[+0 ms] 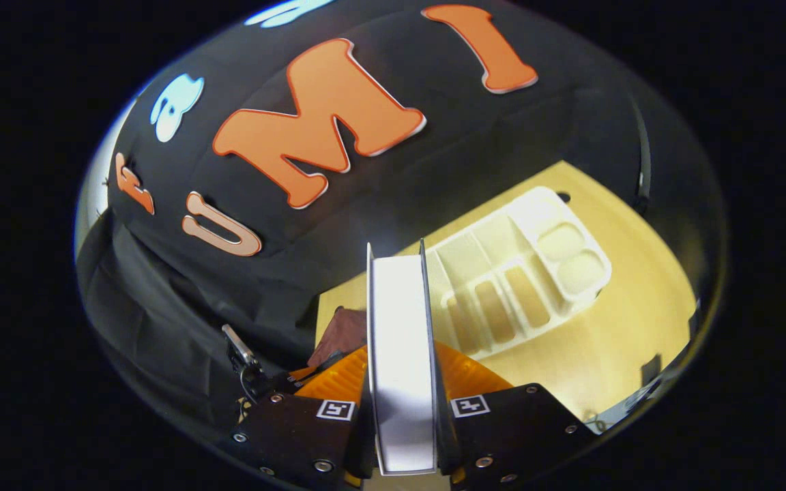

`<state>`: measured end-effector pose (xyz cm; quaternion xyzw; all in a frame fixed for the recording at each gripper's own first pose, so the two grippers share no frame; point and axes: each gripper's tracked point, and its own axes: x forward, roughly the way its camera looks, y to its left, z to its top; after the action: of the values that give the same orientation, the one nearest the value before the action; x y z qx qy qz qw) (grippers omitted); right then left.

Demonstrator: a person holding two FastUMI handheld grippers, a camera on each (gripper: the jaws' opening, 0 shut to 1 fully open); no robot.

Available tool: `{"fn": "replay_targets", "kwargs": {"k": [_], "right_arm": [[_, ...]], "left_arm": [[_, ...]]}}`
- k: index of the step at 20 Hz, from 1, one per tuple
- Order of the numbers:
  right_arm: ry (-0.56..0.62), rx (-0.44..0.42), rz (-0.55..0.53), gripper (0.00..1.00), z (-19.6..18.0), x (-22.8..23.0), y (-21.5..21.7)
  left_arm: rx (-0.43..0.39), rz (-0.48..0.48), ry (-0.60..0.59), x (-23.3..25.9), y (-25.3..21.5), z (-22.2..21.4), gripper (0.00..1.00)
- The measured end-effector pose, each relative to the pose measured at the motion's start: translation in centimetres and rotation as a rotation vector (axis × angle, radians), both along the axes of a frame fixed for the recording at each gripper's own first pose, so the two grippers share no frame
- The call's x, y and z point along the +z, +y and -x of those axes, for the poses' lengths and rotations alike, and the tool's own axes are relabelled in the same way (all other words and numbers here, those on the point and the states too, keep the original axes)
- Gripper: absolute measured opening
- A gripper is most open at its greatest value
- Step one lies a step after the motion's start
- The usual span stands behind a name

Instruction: Open the schoolbag, grab two books from the bookshelf and put them into the schoolbag.

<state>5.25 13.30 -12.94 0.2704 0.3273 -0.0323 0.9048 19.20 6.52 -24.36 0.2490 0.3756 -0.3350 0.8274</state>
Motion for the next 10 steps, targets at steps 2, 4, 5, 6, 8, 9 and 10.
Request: {"fn": "replay_targets", "kwargs": {"k": [2, 4, 5, 6, 8, 9, 10], "right_arm": [[0.018, -0.003, -0.099, 0.36, 1.4, -4.3, 1.3], [0.019, -0.027, -0.194, 0.36, 1.9, -7.6, 2.7], [0.017, -0.038, -0.238, 0.36, 2.0, -9.1, 3.3], [0.017, -0.051, -0.286, 0.36, 2.0, -10.6, 3.8], [0.016, -0.072, -0.367, 0.36, 1.8, -13.0, 4.7], [0.016, -0.084, -0.391, 0.36, 1.5, -14.1, 4.9], [0.018, -0.101, -0.403, 0.36, 1.1, -15.3, 4.9]], "left_arm": [[-0.003, 0.001, 0.001, 0.1, -0.1, 0.1, 0.01], [-0.004, -0.002, 0.0, 0.2, -0.2, 0.2, 0.01], [-0.004, -0.002, 0.001, 0.2, -0.3, 0.4, 0.01], [-0.004, -0.005, 0.001, 0.3, -0.3, 0.6, 0.01], [-0.009, -0.01, -0.001, 0.4, -0.7, 0.8, 0.01], [-0.012, -0.016, -0.006, 0.5, -0.8, 0.8, 0.01], [-0.019, -0.023, -0.013, 0.6, -0.8, 1.0, 0.01]]}}
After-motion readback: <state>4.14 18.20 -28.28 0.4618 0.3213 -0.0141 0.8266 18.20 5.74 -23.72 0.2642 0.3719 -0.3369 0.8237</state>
